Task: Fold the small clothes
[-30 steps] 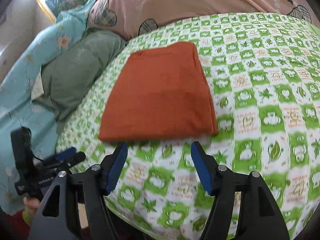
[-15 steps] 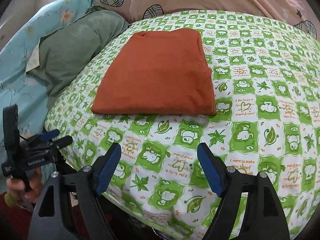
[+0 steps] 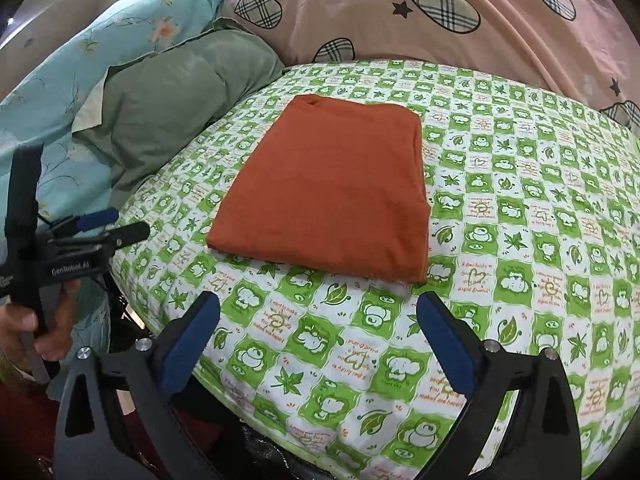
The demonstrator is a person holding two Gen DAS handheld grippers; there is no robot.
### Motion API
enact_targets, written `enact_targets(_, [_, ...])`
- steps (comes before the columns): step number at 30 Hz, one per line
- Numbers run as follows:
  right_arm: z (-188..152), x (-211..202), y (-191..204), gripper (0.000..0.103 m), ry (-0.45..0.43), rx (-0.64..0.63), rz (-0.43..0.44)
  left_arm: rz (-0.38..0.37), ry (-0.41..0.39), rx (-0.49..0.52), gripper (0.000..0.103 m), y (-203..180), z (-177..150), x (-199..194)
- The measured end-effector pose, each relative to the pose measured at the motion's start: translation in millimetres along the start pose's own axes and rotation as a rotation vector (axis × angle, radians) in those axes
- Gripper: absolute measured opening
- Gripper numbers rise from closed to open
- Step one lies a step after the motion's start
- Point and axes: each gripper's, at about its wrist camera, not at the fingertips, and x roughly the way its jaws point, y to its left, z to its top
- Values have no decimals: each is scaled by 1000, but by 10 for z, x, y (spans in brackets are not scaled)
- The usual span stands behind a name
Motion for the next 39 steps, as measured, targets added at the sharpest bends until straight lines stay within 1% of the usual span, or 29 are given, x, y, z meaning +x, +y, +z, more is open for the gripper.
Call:
enact_targets(3, [-2, 120, -33, 99, 20, 7, 7, 37, -2, 27, 85, -50, 44, 90])
enact_targets(7, [-12, 302, -56, 99, 57, 25, 25, 62, 6, 63, 85, -102, 63, 217])
enact_targets(13, [51, 441, -43, 99, 79, 17, 23, 70, 30, 80, 85, -151, 104, 377])
enact_targets(24, [383, 517, -76, 99, 59, -19, -2, 71, 46, 101, 85, -243, 225, 530])
enact_targets(29, [473, 548, -91, 99, 56, -21, -7, 79, 43, 98, 85, -249, 280, 545])
enact_targets(36, [495, 610, -118, 99, 63, -1, -5, 51, 37, 68, 85, -190, 341, 567])
enact_targets(39, [496, 631, -134, 99, 68, 4, -4, 25, 28, 48, 85, -153, 362, 566])
